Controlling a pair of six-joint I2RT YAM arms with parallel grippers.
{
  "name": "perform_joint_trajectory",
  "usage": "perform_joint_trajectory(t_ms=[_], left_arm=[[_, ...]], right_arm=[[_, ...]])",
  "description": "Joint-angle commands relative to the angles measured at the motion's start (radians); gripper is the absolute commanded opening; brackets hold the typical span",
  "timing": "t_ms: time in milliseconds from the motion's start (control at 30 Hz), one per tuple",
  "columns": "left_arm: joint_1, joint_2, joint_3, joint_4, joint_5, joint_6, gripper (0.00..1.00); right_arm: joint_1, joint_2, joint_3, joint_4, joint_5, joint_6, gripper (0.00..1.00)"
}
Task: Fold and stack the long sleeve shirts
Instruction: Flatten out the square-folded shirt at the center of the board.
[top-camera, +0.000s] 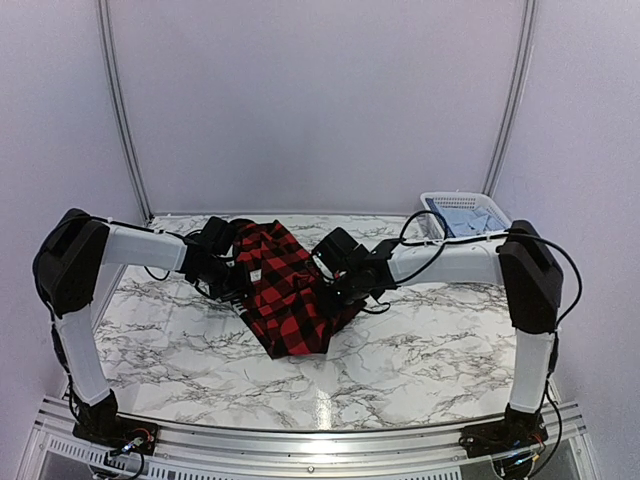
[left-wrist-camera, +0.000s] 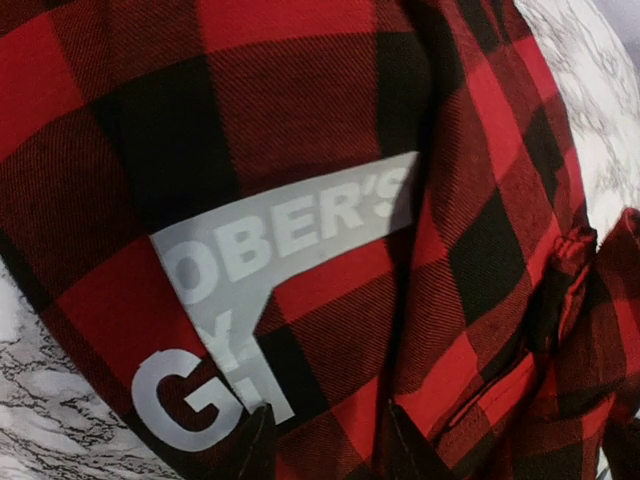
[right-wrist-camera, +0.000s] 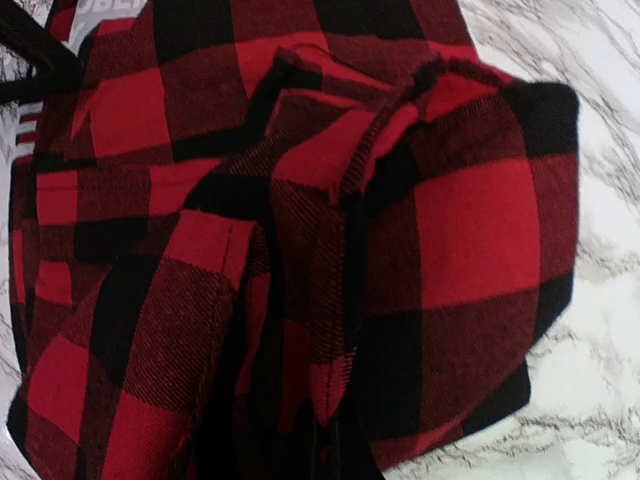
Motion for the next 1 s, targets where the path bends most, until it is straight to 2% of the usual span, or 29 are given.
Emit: perform_joint_trajectory(t_ms=[0, 133, 300, 333, 400, 500, 533, 567, 633, 700, 800, 967], left_arm=[[0.047, 0.023, 0.004, 0.029, -0.042, 0.022, 0.25], [0.134, 0.083, 0.051, 0.01, 0.003, 0.078, 0.14], [0.177, 0.134, 0.129, -0.013, 0.033, 0.091, 0.11], [0.176, 0.135, 0.146, -0.016, 0.041, 0.094, 0.11], [0.175, 0.129, 0.165, -0.025, 0.053, 0.101, 0.12], [0.176, 0.102, 0.179, -0.055, 0.059, 0.121, 0.21], [0.173, 0.088, 0.174, -0.061, 0.06, 0.125, 0.24], [0.17, 0.07, 0.167, -0.065, 0.061, 0.128, 0.27], [0.157, 0.035, 0.147, -0.072, 0.061, 0.126, 0.33], [0.141, 0.001, 0.119, -0.074, 0.059, 0.117, 0.38], [0.115, -0.057, 0.076, -0.071, 0.058, 0.089, 0.39], [0.033, -0.105, 0.022, -0.067, 0.061, 0.061, 0.42]], right_arm=[[0.036, -0.17, -0.11, -0.077, 0.024, 0.022, 0.0], [0.131, -0.307, -0.253, -0.145, -0.031, 0.086, 0.0], [0.256, -0.416, -0.398, -0.172, -0.111, 0.187, 0.0], [0.264, -0.428, -0.404, -0.181, -0.112, 0.2, 0.03], [0.268, -0.461, -0.397, -0.21, -0.093, 0.208, 0.15], [0.26, -0.516, -0.361, -0.226, -0.038, 0.204, 0.49], [0.251, -0.521, -0.339, -0.235, -0.023, 0.195, 0.57], [0.239, -0.52, -0.314, -0.247, -0.008, 0.186, 0.64], [0.214, -0.501, -0.258, -0.27, 0.031, 0.167, 0.7], [0.183, -0.475, -0.21, -0.256, 0.064, 0.134, 0.73], [0.127, -0.392, -0.135, -0.197, 0.076, 0.065, 0.74], [0.041, -0.186, 0.035, -0.107, 0.04, -0.021, 0.69]])
